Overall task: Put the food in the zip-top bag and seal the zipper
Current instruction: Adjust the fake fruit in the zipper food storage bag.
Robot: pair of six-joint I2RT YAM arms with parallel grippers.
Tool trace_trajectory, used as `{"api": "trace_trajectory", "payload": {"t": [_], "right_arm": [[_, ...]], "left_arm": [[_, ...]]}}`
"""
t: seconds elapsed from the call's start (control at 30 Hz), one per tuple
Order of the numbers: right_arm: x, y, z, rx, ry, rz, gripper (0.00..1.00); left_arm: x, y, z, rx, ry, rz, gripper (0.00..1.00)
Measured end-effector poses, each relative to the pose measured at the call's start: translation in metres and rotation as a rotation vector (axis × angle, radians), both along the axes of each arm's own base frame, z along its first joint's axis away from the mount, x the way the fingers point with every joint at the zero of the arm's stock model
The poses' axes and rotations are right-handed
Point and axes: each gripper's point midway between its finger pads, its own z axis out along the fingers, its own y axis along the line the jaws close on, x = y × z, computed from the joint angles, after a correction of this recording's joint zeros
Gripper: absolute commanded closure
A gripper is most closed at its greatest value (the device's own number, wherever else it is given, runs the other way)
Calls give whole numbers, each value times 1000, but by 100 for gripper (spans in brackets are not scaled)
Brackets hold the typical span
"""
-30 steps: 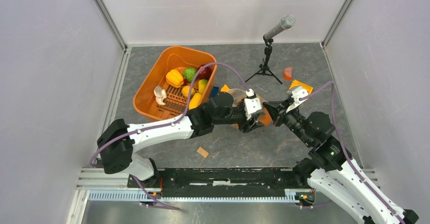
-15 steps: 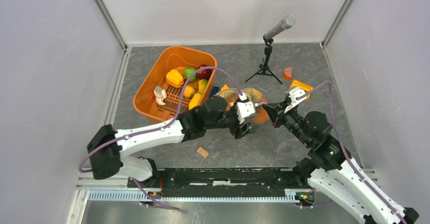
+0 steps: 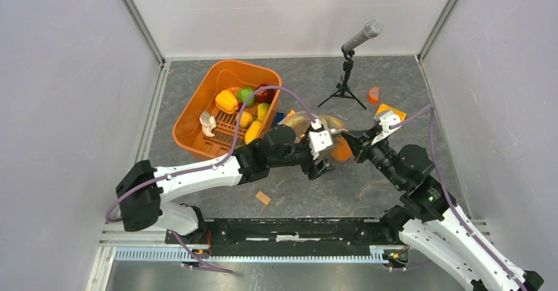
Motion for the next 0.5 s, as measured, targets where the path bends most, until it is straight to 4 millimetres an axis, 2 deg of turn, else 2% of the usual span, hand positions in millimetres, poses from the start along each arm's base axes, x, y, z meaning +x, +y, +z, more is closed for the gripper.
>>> {"api": "trace_trajectory", "payload": {"t": [0.13, 0.33, 0.5], "right_arm": [[0, 0, 1, 4, -2, 0, 100], [-3, -2, 6, 23, -10, 0, 100], [-4, 0, 11, 43, -17, 7, 100]], "left_arm": [[3, -10, 1, -50, 8, 7, 23], [4, -17, 22, -160, 11, 14, 23], [-1, -21, 28, -194, 16, -18, 24]]}}
